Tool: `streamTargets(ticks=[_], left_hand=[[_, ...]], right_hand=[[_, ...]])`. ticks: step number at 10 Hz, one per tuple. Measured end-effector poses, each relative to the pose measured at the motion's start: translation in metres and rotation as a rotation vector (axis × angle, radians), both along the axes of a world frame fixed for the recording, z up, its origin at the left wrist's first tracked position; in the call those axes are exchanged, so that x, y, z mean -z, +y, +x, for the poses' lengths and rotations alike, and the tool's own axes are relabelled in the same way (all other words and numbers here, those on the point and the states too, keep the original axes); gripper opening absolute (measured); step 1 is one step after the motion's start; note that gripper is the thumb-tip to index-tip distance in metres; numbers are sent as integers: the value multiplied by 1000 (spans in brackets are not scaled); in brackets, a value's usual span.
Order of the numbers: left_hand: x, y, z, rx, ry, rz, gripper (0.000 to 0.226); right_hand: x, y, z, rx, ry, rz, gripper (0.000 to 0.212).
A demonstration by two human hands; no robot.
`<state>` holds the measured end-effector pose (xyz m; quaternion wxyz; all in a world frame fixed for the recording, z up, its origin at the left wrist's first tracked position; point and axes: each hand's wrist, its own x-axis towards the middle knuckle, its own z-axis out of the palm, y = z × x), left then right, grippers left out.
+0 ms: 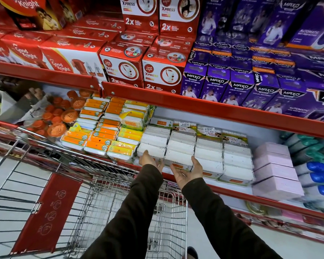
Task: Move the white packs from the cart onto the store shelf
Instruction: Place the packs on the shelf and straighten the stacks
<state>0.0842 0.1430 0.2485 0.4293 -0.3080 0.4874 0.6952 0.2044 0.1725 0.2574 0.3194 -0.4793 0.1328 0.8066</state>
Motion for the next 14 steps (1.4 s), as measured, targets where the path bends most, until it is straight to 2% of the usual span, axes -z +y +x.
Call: streamTargets(ticks=[1, 2, 3, 4, 5, 6, 7, 9, 10, 11, 12, 14], left_hand=[[-4, -3, 4, 3, -21, 19, 52], [-9, -4, 15, 90, 201, -166, 45], [-17, -9, 37, 572, 1144, -490, 36], [-17, -2, 40, 945, 1619, -614, 43], [-4, 24, 40, 1407, 1746, -676, 65], [10, 34, 42, 1617, 1777, -724, 67], [20, 38, 48, 1662, 1797, -797, 68], [21, 33, 43, 1582, 1846, -848, 66], [23, 27, 33, 1519, 1812, -891, 75], [23, 25, 25, 1590, 1760, -889, 69], [15, 25, 25, 1561, 1778, -864, 64], [-26, -13, 29, 1364, 2060, -707, 67]], right_hand=[[-6, -2, 0, -59, -51, 23, 80], [-22, -6, 2, -282, -140, 123, 67], [-44, -7, 23, -656, -613, 662, 29], [-39, 8, 47, -847, -1241, 1198, 28], [-8, 45, 80, -1229, -1793, 1428, 53], [13, 59, 89, -1427, -1812, 1347, 66], [31, 62, 95, -1510, -1856, 1366, 73], [27, 69, 105, -1419, -1855, 1371, 73], [31, 72, 118, -1365, -1924, 1284, 75], [35, 76, 128, -1440, -1917, 1202, 75], [28, 74, 126, -1388, -1894, 1207, 71], [-32, 29, 107, -1052, -1947, 1585, 70]])
